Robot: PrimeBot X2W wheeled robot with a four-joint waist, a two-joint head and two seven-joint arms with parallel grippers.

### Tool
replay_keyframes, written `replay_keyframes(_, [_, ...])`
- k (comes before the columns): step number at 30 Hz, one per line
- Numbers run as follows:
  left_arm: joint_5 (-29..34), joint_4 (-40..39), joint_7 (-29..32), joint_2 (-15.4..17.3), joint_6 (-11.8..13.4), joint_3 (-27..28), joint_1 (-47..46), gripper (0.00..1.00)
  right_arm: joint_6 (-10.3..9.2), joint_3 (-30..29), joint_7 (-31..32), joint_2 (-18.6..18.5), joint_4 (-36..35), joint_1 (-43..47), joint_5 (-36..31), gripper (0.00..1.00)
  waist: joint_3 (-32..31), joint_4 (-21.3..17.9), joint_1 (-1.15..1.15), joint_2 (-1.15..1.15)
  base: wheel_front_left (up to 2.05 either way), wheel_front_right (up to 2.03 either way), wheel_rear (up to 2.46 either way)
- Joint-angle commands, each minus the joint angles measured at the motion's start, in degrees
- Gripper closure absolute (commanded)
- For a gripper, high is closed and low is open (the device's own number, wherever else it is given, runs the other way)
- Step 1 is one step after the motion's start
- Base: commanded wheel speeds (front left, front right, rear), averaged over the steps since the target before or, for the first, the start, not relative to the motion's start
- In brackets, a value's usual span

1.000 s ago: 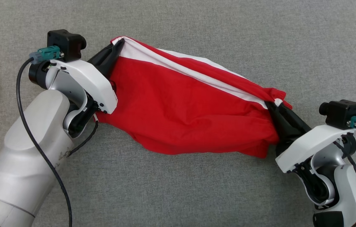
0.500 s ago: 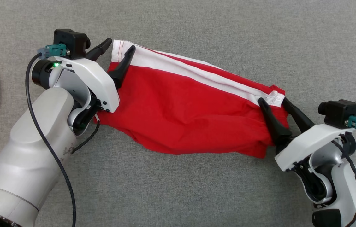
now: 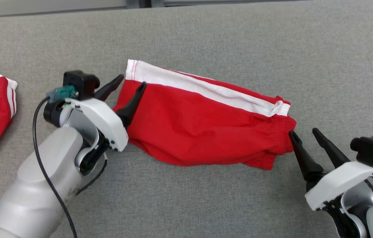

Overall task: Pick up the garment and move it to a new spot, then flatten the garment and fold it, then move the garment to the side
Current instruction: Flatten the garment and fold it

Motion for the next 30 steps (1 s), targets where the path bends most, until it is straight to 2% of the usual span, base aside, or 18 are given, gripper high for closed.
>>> replay_keyframes(1, [-0.5,-0.5,-0.4,0.5,0.5,0.2,1.2,0.0,0.01,-0.4,0.4,-0.3,-0.7,0.8,-0.2,0.0,-1.0,-0.1,0.0,0.0,0.0,0.0,0.0])
replay_keyframes(8, [-3.2,-4.2,0.1,2.7,3.5,1.1,8.8,0.0,0.01,-2.1,0.8,-0.3,-4.2,4.5,-0.5,0.0,-4.2,-1.6,0.0,0.0,0.0,0.0,0.0])
replay_keyframes(13, [-5.6,-3.6,1.7,4.1,5.7,2.4,12.0,0.0,0.01,-1.3,0.7,-0.3,-5.3,4.9,0.2,0.0,-5.2,-3.7,0.0,0.0,0.0,0.0,0.0])
replay_keyframes(23, [-8.4,-0.9,5.7,5.0,8.3,3.0,14.1,0.0,0.01,-0.9,0.1,-0.3,-6.9,5.2,0.3,0.0,-4.6,-5.8,0.0,0.0,0.0,0.0,0.0])
replay_keyframes(27, [-8.8,-0.7,7.9,5.0,8.6,2.3,14.9,0.0,0.01,-0.4,-0.1,-0.3,-6.9,5.1,0.6,0.0,-4.6,-6.0,0.0,0.0,0.0,0.0,0.0])
replay_keyframes(28, [-8.8,-0.9,8.1,4.9,8.7,2.2,15.0,0.03,0.01,-0.3,-0.1,-0.3,-6.9,5.1,0.6,0.0,-4.6,-6.0,0.0,0.0,0.0,0.0,0.0])
replay_keyframes(30, [-8.9,-1.4,8.3,4.8,8.7,2.1,15.1,0.75,0.01,-0.2,-0.2,-0.3,-6.9,5.0,0.7,0.0,-4.7,-6.0,0.0,0.0,0.0,0.0,0.0])
